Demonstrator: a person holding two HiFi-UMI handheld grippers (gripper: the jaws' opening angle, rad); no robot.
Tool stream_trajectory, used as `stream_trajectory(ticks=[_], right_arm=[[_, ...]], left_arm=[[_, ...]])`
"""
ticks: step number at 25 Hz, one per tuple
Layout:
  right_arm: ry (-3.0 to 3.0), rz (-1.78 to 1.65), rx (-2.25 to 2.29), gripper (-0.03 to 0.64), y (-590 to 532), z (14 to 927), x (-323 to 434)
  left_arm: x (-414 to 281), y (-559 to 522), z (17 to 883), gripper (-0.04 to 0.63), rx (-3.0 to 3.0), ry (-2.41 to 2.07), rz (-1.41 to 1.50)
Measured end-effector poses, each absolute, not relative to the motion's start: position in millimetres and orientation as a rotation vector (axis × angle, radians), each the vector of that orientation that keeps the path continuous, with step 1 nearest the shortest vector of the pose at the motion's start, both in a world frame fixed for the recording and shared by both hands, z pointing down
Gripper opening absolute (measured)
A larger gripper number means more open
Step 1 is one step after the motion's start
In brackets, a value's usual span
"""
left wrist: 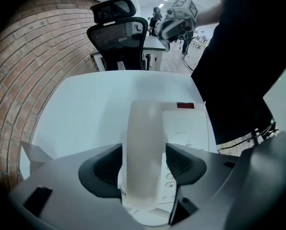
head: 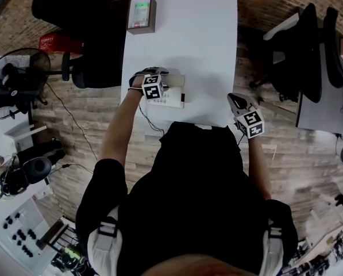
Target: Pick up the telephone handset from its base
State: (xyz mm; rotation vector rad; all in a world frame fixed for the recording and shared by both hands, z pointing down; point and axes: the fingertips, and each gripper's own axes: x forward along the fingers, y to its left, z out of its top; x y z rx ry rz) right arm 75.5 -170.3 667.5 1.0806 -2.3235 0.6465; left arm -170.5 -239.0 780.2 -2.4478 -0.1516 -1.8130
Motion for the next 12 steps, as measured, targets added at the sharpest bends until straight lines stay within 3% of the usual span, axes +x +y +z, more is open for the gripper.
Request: stream_trajectory(ticks=[12], right_arm=[[-2.333,0.645,1.081,0.0,-171.0,665.5,73.3]], left_arm=[[-171.1,-239.8,785.7,0.239,-2.427,-0.122,-1.808]])
